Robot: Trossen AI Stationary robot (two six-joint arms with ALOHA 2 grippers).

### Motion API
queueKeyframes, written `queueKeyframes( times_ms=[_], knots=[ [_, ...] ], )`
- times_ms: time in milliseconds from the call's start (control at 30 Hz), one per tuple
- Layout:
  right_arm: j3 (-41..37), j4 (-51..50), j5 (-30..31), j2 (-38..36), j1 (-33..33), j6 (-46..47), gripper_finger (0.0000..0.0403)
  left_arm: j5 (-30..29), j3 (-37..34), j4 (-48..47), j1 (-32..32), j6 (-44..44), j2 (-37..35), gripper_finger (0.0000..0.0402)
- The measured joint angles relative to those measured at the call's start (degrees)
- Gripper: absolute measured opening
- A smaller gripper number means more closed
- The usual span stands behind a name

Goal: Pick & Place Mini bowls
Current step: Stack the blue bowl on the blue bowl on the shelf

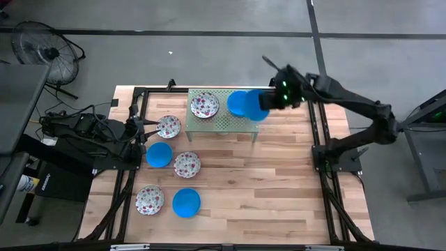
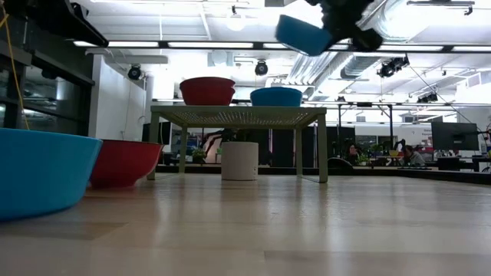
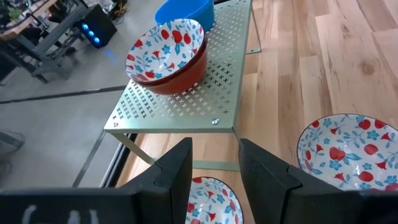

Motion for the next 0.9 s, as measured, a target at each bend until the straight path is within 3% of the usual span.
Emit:
queueKeyframes(
  times_ms=[200, 500, 900],
  knots=[
    [12.7, -2.4, -3.3, 10.6, -4.6, -3.8, 0.0, -1.1, 0.0, 0.7, 0.0, 0.8, 0.0, 0.0127],
    [29.9, -16.4, -5.4, 25.3, -7.2, -5.1, 0.0, -0.3, 0.0, 0.9, 0.0, 0.1, 0.0, 0.0127],
    [32.0, -19.3, -5.9, 31.3, -7.6, -2.3, 0.0, 0.7, 0.0, 0.8, 0.0, 0.0, 0.0, 0.0127]
  ],
)
